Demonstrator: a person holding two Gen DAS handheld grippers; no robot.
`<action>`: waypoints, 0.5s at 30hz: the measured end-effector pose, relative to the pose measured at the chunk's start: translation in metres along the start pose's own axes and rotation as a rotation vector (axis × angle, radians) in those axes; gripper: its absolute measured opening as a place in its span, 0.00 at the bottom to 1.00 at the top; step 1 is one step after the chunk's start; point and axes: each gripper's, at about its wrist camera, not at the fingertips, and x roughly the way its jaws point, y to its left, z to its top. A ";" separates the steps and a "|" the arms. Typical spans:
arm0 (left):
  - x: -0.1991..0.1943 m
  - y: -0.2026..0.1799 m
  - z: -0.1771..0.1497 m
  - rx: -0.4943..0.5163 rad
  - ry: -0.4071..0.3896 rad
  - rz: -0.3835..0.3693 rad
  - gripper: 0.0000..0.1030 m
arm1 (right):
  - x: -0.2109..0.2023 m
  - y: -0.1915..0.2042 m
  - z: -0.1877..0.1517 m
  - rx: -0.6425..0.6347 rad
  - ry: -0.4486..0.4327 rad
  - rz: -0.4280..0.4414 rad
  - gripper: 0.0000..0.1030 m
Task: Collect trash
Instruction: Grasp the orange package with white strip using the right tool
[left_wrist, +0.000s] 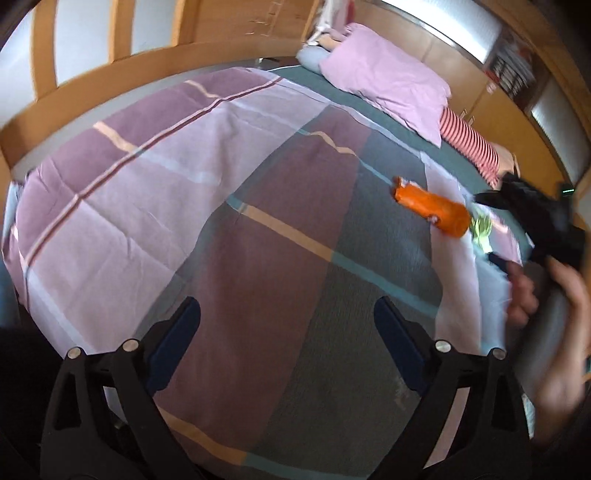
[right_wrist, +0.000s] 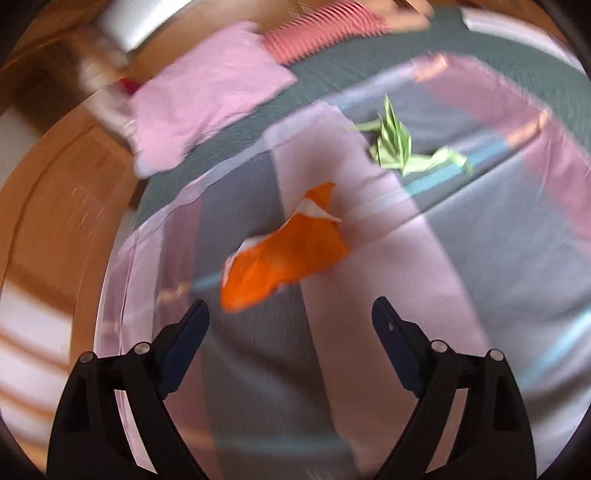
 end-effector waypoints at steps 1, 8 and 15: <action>0.001 -0.001 0.000 -0.013 0.006 -0.009 0.92 | 0.016 -0.002 0.006 0.058 0.012 -0.007 0.86; 0.005 0.006 0.002 -0.129 0.028 -0.069 0.92 | 0.080 -0.002 0.033 0.184 -0.019 -0.129 0.88; 0.006 0.028 0.004 -0.246 0.024 -0.053 0.92 | 0.084 0.010 0.037 0.029 -0.034 -0.120 0.48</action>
